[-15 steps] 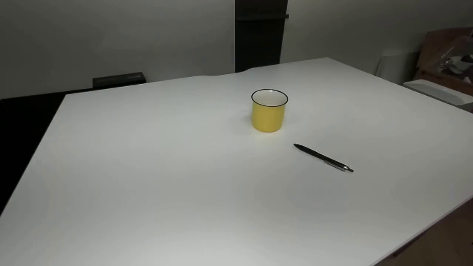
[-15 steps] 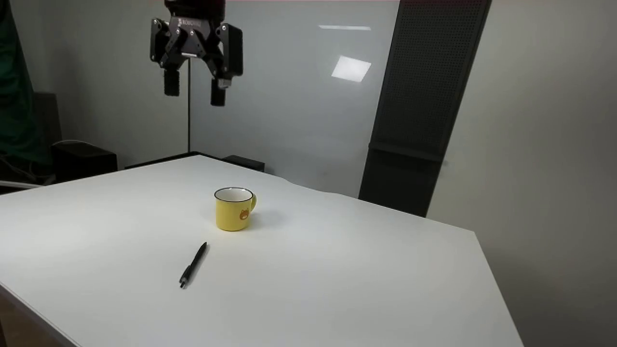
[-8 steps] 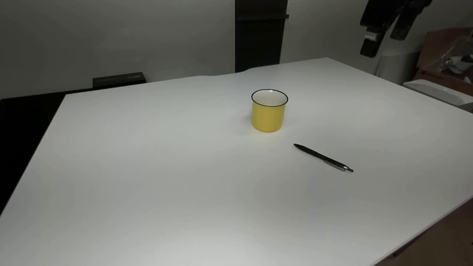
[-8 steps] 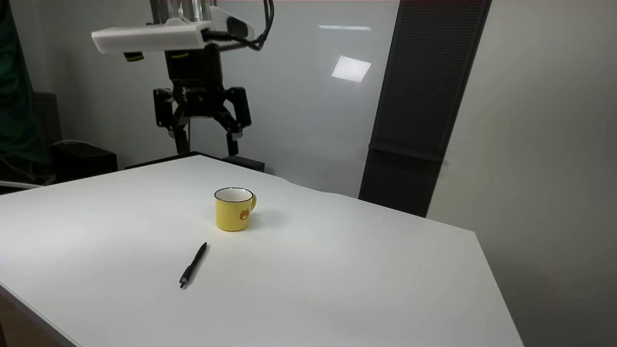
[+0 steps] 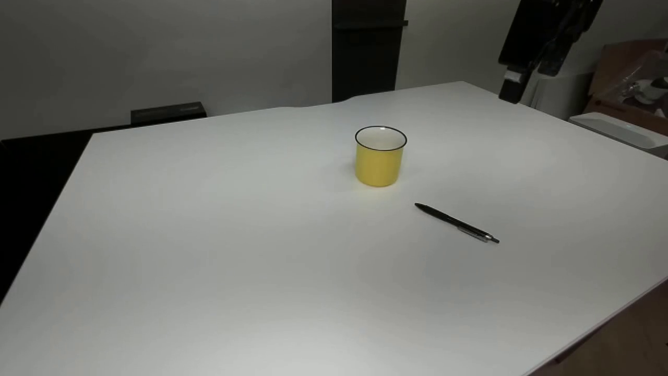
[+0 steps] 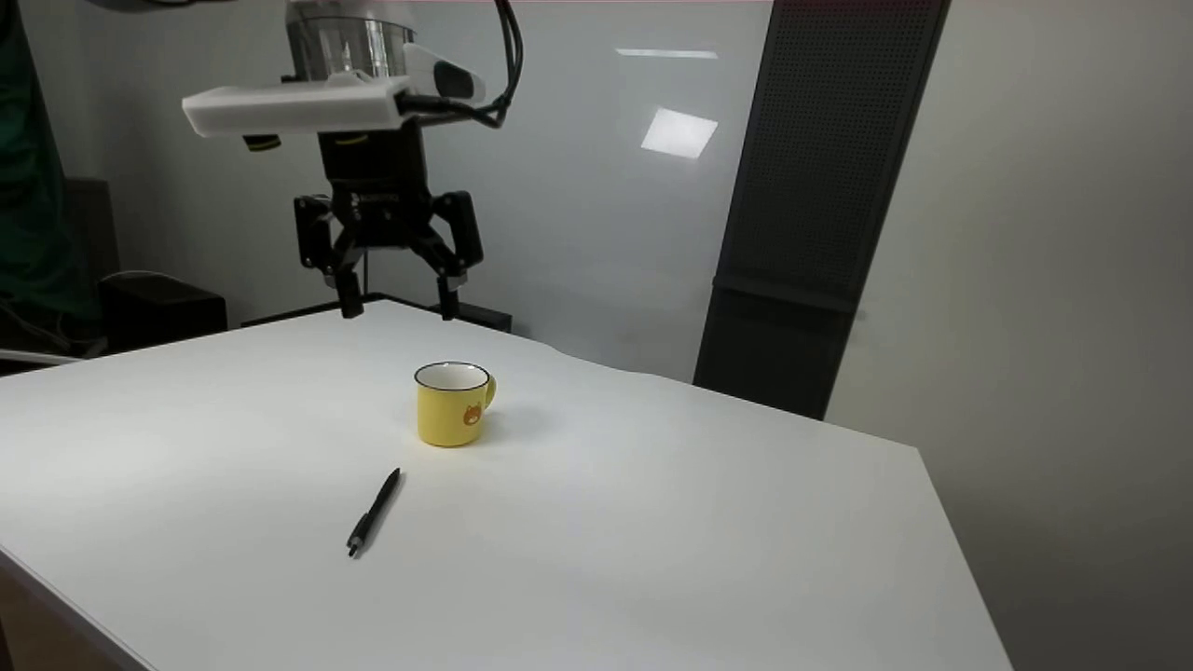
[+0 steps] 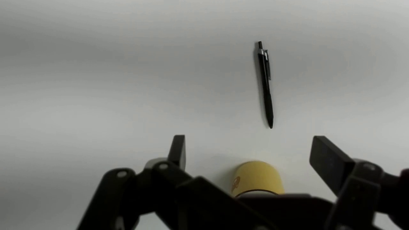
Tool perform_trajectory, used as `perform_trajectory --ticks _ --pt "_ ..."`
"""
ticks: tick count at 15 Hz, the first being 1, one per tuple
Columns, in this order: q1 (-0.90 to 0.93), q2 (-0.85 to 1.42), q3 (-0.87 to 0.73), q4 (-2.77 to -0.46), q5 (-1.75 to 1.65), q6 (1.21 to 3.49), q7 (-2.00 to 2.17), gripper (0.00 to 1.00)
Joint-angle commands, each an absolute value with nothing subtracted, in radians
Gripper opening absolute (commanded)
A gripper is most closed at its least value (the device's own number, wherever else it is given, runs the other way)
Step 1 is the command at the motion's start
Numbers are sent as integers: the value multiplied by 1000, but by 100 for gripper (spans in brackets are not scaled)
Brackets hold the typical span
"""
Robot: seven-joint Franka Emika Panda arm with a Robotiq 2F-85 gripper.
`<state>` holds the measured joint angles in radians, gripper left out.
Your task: Pick up the pen from the table and put it in the yellow cup.
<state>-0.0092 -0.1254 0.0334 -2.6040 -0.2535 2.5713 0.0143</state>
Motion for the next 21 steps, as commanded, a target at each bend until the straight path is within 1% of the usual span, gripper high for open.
perform_trajectory --ticks 1,7,8,13,17,21 --pt "-4 -32 42 -2601 -304 2678 15 100" --pt "9 170 39 -2566 -240 2774 -122 100" --pt "14 105 28 -2602 -263 2762 -81 100" --pt "20 140 17 -2594 -283 2782 -60 100" --pt "34 229 -15 -2562 -343 2822 -31 100" --pt "58 349 -40 -2526 -332 2896 -46 100"
